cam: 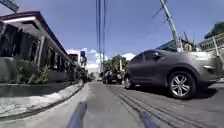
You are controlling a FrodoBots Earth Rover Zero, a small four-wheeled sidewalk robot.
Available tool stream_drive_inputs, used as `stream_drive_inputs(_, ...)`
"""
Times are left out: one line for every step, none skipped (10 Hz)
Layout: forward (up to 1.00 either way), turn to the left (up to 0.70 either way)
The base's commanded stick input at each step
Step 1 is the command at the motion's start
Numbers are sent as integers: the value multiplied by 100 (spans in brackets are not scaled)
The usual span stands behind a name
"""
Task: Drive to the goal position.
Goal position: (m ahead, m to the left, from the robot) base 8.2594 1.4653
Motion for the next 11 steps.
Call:
stream_drive_inputs(100, 0)
stream_drive_inputs(100, 0)
stream_drive_inputs(100, 0)
stream_drive_inputs(100, 0)
stream_drive_inputs(100, 0)
stream_drive_inputs(100, 0)
stream_drive_inputs(100, 0)
stream_drive_inputs(100, 0)
stream_drive_inputs(100, 0)
stream_drive_inputs(100, 0)
stream_drive_inputs(100, 0)
